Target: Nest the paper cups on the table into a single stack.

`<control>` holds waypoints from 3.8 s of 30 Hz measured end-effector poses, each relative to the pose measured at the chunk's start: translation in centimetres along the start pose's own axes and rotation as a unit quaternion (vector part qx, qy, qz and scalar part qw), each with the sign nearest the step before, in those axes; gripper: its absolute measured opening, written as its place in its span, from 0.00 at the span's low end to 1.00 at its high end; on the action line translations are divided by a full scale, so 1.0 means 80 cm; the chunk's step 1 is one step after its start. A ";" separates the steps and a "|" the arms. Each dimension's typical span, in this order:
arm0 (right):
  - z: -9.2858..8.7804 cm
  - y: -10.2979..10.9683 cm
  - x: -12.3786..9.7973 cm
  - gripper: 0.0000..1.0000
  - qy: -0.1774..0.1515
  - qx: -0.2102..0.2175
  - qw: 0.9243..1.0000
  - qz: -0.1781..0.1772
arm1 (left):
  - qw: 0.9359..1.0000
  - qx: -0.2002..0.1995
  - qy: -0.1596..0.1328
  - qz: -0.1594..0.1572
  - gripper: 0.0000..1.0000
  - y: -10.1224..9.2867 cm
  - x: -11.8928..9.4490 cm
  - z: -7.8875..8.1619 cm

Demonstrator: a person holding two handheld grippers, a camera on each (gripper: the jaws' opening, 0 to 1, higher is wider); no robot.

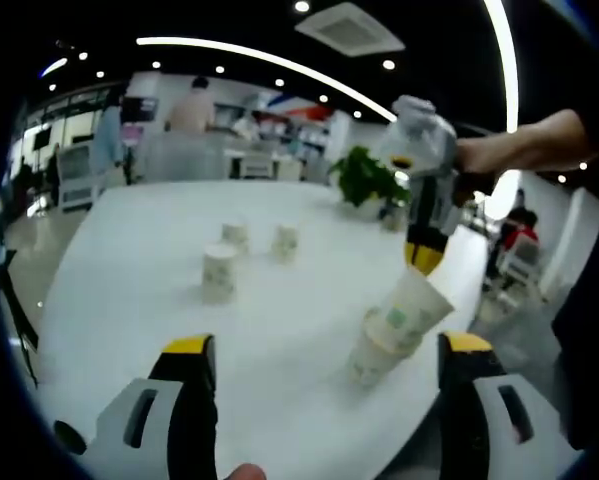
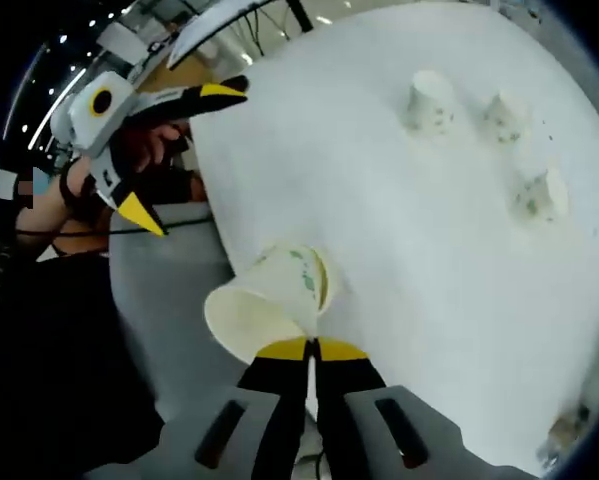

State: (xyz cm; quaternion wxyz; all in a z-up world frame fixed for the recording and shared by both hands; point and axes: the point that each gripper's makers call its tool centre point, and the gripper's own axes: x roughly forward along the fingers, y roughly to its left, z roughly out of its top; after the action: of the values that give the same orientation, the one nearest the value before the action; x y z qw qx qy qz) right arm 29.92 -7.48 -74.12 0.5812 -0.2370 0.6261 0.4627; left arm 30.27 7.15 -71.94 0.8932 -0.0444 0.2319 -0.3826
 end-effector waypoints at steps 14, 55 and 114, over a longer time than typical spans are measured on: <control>0.014 -0.005 0.003 0.00 -0.017 -0.056 0.998 -0.016 | 1.000 -0.001 -0.001 0.003 0.90 0.005 -0.002 0.002; 0.018 -0.026 -0.017 0.08 -0.222 0.069 0.973 0.013 | 1.000 0.000 0.000 0.011 0.89 0.014 -0.004 0.004; -0.029 -0.096 -0.082 0.81 -0.476 0.191 0.845 -0.153 | 0.999 0.017 0.028 -0.001 0.89 0.010 -0.014 0.001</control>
State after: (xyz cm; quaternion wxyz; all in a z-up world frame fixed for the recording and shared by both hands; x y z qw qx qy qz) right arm 36.54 -14.60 -70.50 0.9052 0.0351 0.3044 0.2946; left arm 30.17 8.50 -71.65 0.8868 -0.0188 0.2505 -0.3879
